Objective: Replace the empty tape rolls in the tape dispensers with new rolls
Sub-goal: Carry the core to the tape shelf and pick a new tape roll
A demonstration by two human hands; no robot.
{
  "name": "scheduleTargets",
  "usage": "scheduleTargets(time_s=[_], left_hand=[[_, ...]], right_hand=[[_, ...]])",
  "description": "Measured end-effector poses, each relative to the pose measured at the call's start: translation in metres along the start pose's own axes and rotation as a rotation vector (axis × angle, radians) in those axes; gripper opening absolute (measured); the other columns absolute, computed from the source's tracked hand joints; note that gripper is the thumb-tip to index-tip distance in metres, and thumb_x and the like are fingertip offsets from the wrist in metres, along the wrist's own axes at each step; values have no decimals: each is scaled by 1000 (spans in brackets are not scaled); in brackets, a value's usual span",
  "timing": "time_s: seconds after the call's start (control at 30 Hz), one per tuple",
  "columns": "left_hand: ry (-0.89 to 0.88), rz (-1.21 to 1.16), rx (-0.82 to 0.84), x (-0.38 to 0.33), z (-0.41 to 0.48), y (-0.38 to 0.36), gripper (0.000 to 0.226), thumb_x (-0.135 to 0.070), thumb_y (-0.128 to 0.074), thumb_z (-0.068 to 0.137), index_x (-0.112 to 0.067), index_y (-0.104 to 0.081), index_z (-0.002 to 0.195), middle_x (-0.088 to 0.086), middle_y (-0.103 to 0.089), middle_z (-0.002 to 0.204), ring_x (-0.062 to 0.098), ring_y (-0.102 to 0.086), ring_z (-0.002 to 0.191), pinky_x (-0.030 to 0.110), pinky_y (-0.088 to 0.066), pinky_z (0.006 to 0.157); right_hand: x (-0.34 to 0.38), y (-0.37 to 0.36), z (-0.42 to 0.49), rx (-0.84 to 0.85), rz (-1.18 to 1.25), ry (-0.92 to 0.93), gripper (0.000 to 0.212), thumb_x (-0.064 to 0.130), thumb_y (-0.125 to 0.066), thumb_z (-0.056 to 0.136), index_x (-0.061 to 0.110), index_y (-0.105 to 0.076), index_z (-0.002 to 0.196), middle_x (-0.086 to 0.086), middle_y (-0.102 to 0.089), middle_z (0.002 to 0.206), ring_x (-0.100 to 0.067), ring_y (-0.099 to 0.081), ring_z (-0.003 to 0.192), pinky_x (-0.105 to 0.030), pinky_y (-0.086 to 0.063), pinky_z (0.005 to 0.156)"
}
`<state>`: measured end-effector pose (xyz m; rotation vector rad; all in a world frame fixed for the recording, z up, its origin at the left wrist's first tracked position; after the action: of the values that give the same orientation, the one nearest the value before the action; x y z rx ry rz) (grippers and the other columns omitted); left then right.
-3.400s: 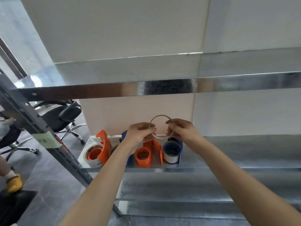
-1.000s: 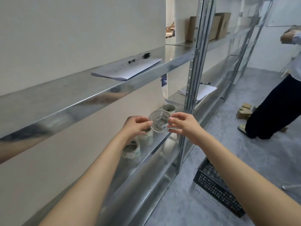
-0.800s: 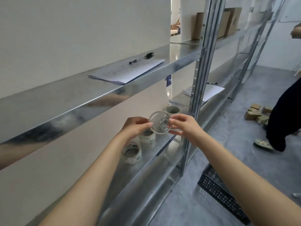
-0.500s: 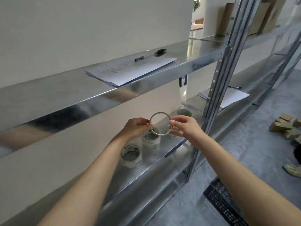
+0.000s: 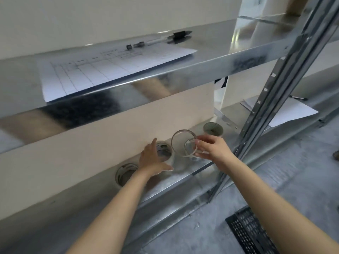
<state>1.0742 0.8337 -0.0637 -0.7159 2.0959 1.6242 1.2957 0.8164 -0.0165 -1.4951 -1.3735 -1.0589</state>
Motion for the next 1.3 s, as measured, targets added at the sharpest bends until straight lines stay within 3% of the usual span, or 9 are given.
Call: scheduleTargets(time_s=[0.13, 0.27, 0.5, 0.67, 0.77, 0.9, 0.97, 1.07, 1.3], left_hand=[[39, 49, -87, 9, 7, -9, 128, -42, -85, 57, -18, 0, 150, 12, -18, 155, 28, -20, 142, 42, -23, 115], [67, 67, -215, 7, 7, 3, 112, -43, -83, 55, -13, -22, 144, 11, -36, 142, 31, -38, 130, 40, -33, 105], [-56, -285, -357, 6, 0, 46, 98, -40, -86, 46, -15, -41, 130, 1, -44, 128, 17, -43, 117, 27, -40, 93], [-205, -390, -289, 2, -12, 79, 89, -38, -90, 42, -26, -45, 118, -9, -47, 117, 9, -47, 107, 24, -40, 87], [-141, -509, -220, 16, -18, 84, 91, -47, -86, 35, -29, -47, 115, -9, -55, 114, 7, -56, 101, 29, -50, 85], [-68, -546, -179, 28, -24, 89, 73, -29, -90, 54, -25, -48, 114, -11, -56, 108, 5, -55, 95, 17, -48, 73], [-62, -567, -135, 27, -27, 88, 70, -27, -88, 57, -24, -50, 115, -12, -57, 106, 3, -56, 93, 13, -44, 68], [-54, -617, -67, 24, -32, 82, 73, -27, -87, 59, -20, -52, 122, -5, -59, 115, 9, -58, 99, 16, -47, 69], [-85, -667, 33, 12, -59, 81, 104, -41, -83, 40, -24, -35, 131, -12, -46, 124, 10, -47, 116, 25, -46, 87]], right_hand=[[-28, 6, 4, -16, 25, -55, 17, 5, -68, 86, 7, -64, 103, -14, -63, 97, -19, -66, 77, -35, -61, 69], [-45, 14, -1, -43, -21, -98, 16, 8, -71, 85, 6, -64, 100, -15, -62, 91, -20, -65, 75, -39, -61, 71], [-58, 14, 0, -69, -201, -195, 27, 18, -76, 82, 3, -67, 103, -12, -63, 84, -18, -60, 71, -43, -60, 75], [-60, -23, 7, -32, -217, -203, 31, 14, -71, 86, -3, -64, 111, -13, -67, 87, -20, -61, 67, -26, -53, 50], [-66, -47, 7, -14, -96, -286, 32, 6, -64, 91, -7, -56, 119, -23, -63, 96, -28, -61, 70, -28, -55, 44], [-62, -61, 1, 32, -152, -306, 30, 16, -57, 96, 7, -53, 125, -20, -59, 105, -25, -59, 69, -23, -48, 36], [-54, -65, 1, 73, -140, -265, 33, 25, -57, 96, 8, -55, 124, -16, -63, 114, -27, -65, 84, -24, -53, 46], [-39, -83, -1, 219, -112, -196, 42, 43, -55, 94, 10, -61, 121, -9, -66, 120, -27, -64, 105, -37, -56, 83], [5, -127, -23, 473, 51, -108, 41, 41, -62, 88, 6, -66, 111, -11, -71, 106, -26, -65, 100, -39, -47, 90]])
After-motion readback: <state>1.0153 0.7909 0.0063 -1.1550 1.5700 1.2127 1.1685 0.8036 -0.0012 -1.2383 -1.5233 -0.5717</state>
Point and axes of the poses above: each hand's wrist, its own z-axis towards the middle knuckle, its own y-axis out of the back of the hand, x = y × z, the point moved 10 cm from there along z, towards the middle knuckle
